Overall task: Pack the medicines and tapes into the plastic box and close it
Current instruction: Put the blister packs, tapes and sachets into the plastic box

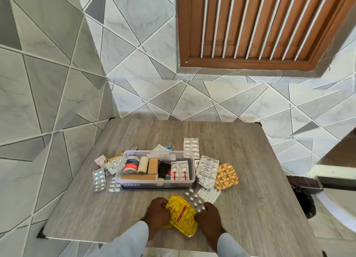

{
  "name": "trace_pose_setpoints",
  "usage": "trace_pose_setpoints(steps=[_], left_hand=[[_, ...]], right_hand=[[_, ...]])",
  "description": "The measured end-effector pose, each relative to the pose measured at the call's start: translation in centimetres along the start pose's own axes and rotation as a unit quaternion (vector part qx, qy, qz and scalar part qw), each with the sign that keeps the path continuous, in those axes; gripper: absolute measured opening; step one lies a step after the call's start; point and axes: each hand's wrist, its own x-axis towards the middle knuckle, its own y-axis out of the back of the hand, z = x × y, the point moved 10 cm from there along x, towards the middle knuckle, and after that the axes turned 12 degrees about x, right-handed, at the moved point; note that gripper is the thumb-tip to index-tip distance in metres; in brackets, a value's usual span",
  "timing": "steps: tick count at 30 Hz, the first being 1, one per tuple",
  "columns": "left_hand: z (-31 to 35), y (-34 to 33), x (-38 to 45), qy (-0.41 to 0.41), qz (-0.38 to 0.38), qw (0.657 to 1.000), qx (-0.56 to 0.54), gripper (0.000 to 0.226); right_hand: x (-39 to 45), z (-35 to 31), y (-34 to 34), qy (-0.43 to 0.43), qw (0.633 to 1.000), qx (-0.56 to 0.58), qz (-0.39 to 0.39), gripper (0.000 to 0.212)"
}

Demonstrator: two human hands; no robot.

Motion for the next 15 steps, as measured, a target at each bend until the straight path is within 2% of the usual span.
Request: trace_pose_setpoints(steps=[7,10,15], left_hand=[[3.8,2.0,-3.1,-0.035,-0.021,0.999,-0.004,0.011],[4.4,2.9,-3.1,-0.04,-0.03,0.999,-0.021,0.01],[5.7,5.0,-2.9,-0.055,-0.023,0.997,-0.042,0.011]], right_hand=[[-0.3,-2.6,0.2,0.063,0.998,-0.011,-0.005,0.008],[-0.5,-4.4,-0.5,0.088,0.996,-0.02,-0.017,0.014],[-0.3,-7.9,-1.7,0.114,0.993,-0.001,-0.027,0.008]])
